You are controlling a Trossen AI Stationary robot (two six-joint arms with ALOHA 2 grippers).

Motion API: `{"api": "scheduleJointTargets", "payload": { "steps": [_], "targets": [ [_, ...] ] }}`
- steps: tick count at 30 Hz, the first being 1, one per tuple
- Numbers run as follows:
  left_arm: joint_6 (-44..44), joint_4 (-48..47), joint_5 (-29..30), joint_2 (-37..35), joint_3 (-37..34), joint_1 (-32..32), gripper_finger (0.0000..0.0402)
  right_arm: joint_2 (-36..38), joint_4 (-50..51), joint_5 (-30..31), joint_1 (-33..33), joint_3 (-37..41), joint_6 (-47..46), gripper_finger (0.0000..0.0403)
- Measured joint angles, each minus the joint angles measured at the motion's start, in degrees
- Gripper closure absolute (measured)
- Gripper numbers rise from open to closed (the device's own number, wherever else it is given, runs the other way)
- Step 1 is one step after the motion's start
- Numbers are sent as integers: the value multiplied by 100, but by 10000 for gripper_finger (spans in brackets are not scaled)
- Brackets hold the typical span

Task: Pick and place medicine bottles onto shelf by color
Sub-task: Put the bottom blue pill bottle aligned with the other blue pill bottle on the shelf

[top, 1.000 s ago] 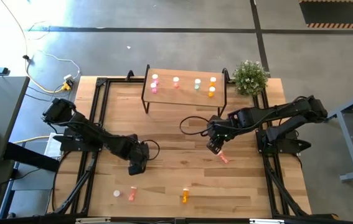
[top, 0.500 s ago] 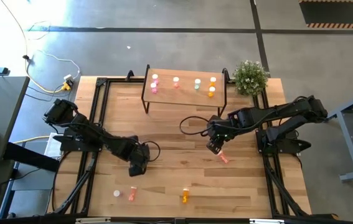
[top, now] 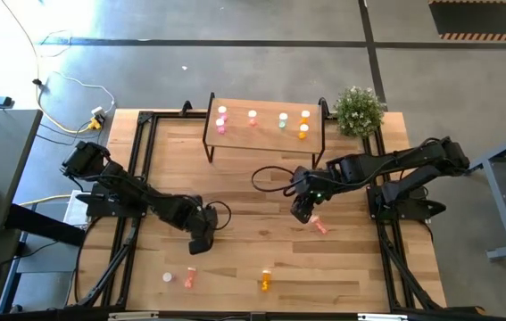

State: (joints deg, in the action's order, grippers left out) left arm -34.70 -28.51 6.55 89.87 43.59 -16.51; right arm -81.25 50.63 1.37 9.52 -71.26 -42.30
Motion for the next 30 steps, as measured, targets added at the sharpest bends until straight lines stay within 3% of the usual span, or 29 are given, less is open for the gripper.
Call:
{"api": "scheduleJointTargets", "payload": {
  "steps": [4,11,20,30],
  "targets": [
    [99,651,-16,-215,0,8,313,0,-680,-297,2,-1,282,208],
    [272,1964,480,-625,4,82,312,127,-1717,-881,0,-2,881,208],
    [1003,3579,650,-875,23,582,312,343,-2749,-844,-22,-4,1279,208],
    [1828,4879,261,-868,15,1188,312,293,-2972,-318,-287,-4,1541,207]
  ]
}}
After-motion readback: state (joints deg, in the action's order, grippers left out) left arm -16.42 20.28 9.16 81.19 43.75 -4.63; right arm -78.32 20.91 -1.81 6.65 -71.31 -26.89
